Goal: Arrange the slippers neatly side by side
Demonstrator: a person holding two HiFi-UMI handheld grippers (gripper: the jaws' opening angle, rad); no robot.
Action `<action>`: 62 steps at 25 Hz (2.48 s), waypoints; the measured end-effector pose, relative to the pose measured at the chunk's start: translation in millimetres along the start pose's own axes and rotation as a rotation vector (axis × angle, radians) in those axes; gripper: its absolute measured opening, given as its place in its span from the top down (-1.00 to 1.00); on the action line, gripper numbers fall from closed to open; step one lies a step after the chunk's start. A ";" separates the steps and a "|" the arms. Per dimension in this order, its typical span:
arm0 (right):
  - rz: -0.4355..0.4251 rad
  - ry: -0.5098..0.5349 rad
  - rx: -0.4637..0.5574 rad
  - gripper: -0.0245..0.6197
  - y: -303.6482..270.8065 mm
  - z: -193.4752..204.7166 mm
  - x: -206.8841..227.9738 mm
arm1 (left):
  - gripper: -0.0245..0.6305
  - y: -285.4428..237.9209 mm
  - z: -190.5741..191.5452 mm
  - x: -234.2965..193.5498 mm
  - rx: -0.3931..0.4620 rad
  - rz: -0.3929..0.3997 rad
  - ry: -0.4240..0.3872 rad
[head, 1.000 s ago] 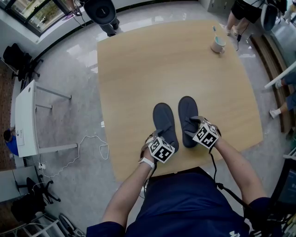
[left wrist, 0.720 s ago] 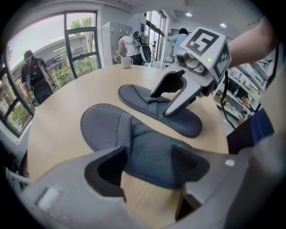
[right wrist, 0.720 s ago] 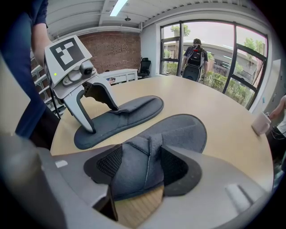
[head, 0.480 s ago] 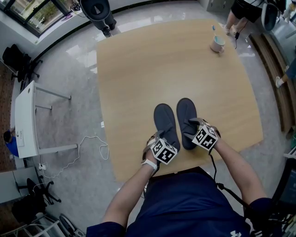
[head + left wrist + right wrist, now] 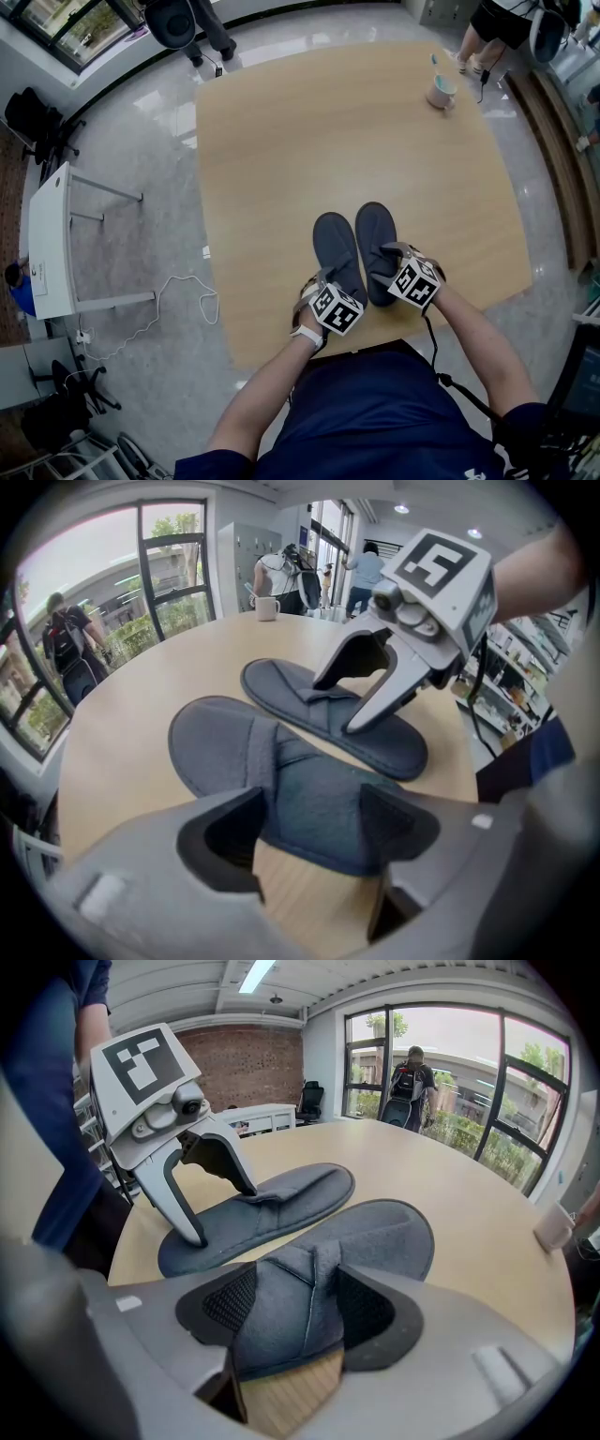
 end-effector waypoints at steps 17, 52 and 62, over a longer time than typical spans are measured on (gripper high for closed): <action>-0.006 0.013 -0.006 0.06 -0.5 -0.7 0.1 | -0.10 -2.1 -4.6 2.6 0.009 0.000 0.028; 0.365 -0.570 0.667 0.89 158.4 -137.2 34.0 | 0.91 207.5 -117.6 9.8 0.719 0.195 0.364; 0.374 -0.490 0.654 0.89 162.7 -139.7 35.5 | 0.91 204.1 -123.7 11.8 0.718 0.189 0.370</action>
Point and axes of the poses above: the fingertips, and each gripper's own axes: y backward along the fingers, x to its right, z out of its underside, the point moved 2 cm from there along y, backward along the fingers, and after that the axes turned 15 degrees about y, right-handed, at the moved point
